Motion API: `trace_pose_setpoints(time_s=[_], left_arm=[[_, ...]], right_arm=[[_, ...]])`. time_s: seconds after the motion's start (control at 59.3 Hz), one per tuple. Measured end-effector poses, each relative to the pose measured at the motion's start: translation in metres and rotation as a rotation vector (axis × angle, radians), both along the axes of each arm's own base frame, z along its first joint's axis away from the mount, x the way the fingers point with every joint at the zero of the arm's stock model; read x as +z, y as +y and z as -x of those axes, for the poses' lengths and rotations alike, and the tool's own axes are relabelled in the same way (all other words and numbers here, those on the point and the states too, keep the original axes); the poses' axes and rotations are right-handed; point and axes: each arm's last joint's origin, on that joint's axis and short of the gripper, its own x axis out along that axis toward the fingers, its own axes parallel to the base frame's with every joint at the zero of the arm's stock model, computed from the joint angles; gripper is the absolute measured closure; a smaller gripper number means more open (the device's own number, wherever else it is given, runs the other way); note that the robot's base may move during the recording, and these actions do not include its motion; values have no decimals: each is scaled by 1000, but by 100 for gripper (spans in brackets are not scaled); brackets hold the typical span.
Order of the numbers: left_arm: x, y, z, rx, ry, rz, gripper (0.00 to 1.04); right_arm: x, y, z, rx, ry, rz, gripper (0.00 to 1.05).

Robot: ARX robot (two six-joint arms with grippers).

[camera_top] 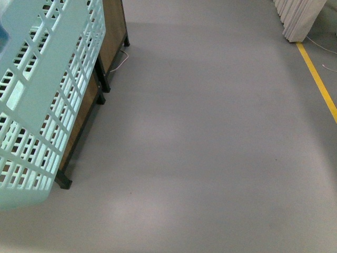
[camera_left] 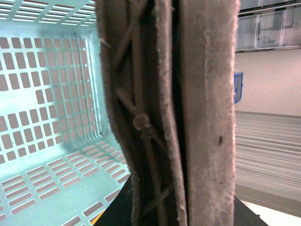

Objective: Pick lemon and mango into basket

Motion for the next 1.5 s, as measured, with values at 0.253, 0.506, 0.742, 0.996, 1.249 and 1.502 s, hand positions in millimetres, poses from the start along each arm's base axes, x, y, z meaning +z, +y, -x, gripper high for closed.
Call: trace_pose_setpoints(time_s=[0.253, 0.506, 0.742, 0.996, 1.249, 1.502], left_arm=[[2, -2, 1, -23, -5, 19, 88], [1, -1, 0, 0, -4, -2, 88], [1, -1, 0, -3, -4, 0, 88], [1, -1, 0, -3, -2, 0, 88], [1, -1, 0, -3, -3, 1, 88], [1, -1, 0, -3, -2, 0, 88]], right_arm=[[0, 0, 0, -3, 0, 0, 9], [0, 0, 0, -2, 0, 0, 9], [0, 0, 0, -2, -1, 0, 9], [0, 0, 0, 0, 1, 0, 9], [0, 0, 0, -1, 2, 0, 9], [0, 0, 0, -2, 0, 0, 9]])
